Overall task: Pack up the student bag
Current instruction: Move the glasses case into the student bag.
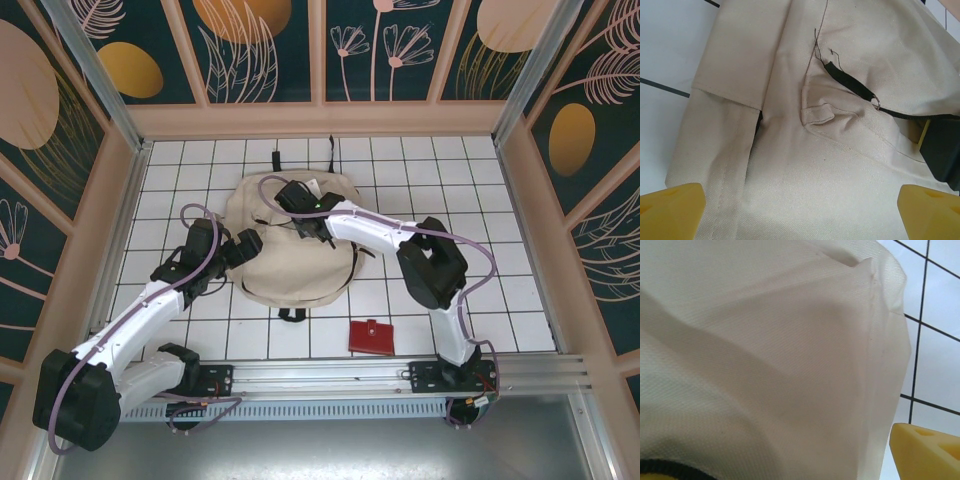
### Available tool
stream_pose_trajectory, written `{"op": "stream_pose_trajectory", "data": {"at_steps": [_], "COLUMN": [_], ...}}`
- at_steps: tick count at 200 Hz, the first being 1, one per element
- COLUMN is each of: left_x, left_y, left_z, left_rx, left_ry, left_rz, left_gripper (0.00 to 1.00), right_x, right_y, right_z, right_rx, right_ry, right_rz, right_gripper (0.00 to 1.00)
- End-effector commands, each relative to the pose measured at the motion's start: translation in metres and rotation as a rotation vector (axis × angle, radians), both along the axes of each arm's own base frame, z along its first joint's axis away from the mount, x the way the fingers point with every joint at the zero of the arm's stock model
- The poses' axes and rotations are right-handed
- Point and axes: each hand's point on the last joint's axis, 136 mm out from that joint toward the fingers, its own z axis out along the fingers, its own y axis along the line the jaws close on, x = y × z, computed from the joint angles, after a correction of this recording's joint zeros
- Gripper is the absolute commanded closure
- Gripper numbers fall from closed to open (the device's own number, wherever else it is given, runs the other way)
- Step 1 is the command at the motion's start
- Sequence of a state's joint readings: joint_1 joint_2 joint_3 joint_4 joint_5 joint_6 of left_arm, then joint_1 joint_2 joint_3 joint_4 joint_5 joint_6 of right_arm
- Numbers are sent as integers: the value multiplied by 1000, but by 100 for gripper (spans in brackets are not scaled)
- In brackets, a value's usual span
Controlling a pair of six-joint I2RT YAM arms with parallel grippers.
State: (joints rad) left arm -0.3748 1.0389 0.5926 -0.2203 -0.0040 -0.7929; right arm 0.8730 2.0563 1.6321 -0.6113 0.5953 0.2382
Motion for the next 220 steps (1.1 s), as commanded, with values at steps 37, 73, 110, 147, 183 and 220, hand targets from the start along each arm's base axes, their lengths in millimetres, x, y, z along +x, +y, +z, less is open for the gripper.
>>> {"op": "stream_pose_trajectory", "data": {"at_steps": [37, 73, 110, 147, 183, 220], "left_x": [-1, -1, -1, -2, -4, -1], "left_y": [-1, -1, -1, -2, -10, -19], "left_z": [-4, -4, -4, 0, 5, 12], "left_rx": [8, 7, 5, 6, 8, -15], "left_ry": [1, 0, 3, -5, -12, -25], "left_rz": [-18, -20, -21, -33, -100, -142], "left_gripper": [1, 1, 1, 2, 2, 1], "right_x": [20, 26, 29, 10, -39, -94], "right_y": [-31, -32, -27, -19, -25, -63], "right_z": [9, -2, 0, 27, 54, 45], "right_rx": [-106, -136, -107, 50, 299, 386], "right_ry": [-148, -154, -166, -115, -12, 132], "right_rz": [-143, -140, -153, -102, -10, -49], "right_gripper": [14, 16, 16, 14, 12, 12]}}
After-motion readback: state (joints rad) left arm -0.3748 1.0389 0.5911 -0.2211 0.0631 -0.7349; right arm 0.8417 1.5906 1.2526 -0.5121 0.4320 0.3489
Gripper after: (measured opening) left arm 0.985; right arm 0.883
